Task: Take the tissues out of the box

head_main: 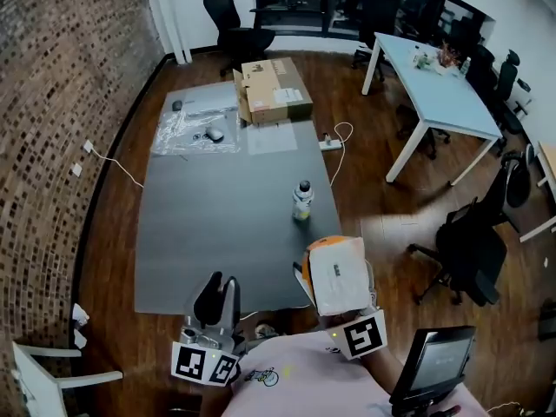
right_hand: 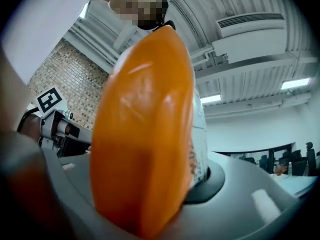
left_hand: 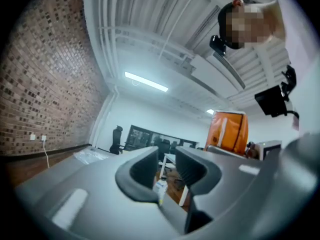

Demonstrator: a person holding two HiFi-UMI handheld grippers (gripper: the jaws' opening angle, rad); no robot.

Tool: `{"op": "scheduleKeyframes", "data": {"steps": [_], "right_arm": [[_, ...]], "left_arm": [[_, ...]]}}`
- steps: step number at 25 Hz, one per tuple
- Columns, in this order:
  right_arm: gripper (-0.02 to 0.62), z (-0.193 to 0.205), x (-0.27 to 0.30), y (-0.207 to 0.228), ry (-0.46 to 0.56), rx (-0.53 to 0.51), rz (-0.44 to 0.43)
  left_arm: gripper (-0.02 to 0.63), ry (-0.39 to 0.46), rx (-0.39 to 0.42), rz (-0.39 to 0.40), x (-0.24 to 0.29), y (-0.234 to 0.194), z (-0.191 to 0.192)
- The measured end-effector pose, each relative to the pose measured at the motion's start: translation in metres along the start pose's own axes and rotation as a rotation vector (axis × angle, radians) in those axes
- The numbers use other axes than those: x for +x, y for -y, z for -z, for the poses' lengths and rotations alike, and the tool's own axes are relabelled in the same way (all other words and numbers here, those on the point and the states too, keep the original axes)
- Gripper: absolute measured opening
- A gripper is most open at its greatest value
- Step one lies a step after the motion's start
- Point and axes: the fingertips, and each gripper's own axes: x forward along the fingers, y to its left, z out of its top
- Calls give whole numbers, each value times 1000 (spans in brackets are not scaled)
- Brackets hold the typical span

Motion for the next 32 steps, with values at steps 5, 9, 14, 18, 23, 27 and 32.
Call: {"op": "scheduleKeyframes", "data": {"steps": [5, 9, 14, 18, 23, 27, 32], "right_arm": [[275, -2, -66, 67, -34, -15, 92], [275, 4, -122, 119, -65, -39, 163], [276, 15, -189, 178, -107, -46, 288], [278, 16, -232, 204, -121, -43, 397], [279, 18, -246, 210, -128, -42, 457], [279, 27, -210, 194, -130, -40, 422], [282, 31, -140, 152, -120, -18, 253]], "left_arm": [[101, -11, -7, 83, 40, 80, 16], [101, -31, -10, 161, 68, 145, 37], [101, -84, -15, 292, 99, 228, 72], [101, -111, -5, 395, 113, 271, 86], [98, -128, -12, 398, 122, 273, 90], [95, -122, -12, 365, 120, 236, 84], [95, -67, -7, 234, 98, 173, 58]]}}
